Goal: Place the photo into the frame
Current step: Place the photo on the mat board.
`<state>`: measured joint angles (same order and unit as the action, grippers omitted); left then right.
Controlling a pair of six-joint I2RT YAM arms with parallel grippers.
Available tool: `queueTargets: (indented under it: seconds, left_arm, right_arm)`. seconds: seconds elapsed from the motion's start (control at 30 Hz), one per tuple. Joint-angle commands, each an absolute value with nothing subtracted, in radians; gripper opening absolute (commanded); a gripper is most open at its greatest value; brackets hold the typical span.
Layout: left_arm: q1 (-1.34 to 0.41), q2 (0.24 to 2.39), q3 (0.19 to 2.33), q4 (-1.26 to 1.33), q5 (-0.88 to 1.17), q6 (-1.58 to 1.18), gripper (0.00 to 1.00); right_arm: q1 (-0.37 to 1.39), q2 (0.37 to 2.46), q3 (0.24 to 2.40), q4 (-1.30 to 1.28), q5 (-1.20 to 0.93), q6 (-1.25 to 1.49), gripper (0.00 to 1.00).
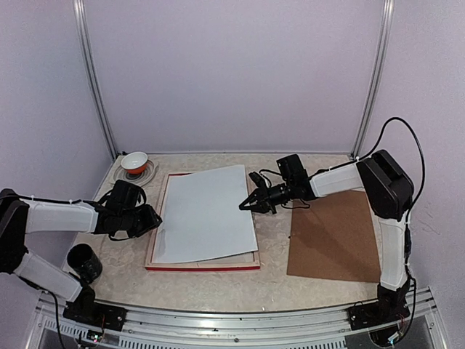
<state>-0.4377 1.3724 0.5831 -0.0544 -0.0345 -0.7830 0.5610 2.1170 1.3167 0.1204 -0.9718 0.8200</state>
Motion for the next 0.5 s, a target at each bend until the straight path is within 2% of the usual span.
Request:
queueTargets:
  seconds: [0.0,0.23,0.47]
  left_arm:
    - [-0.431,1.386,0.586,-0.065,-0.034,-0.785,0.43]
    - [-0.431,1.392,0.582,-0.059,-0.031,-0.785,0.43]
    - [-0.431,1.396,0.578,-0.052,-0.026,-0.788,0.43]
  right_arm:
    - [0.572,2.150,1.335,0.075,-0.938,0.792,0.03]
    - [0.581,2.168,1.360,0.044,-0.917,0.782,0.07]
    - [0.584,2.176,1.374,0.051,-0.905,0.801,0.08]
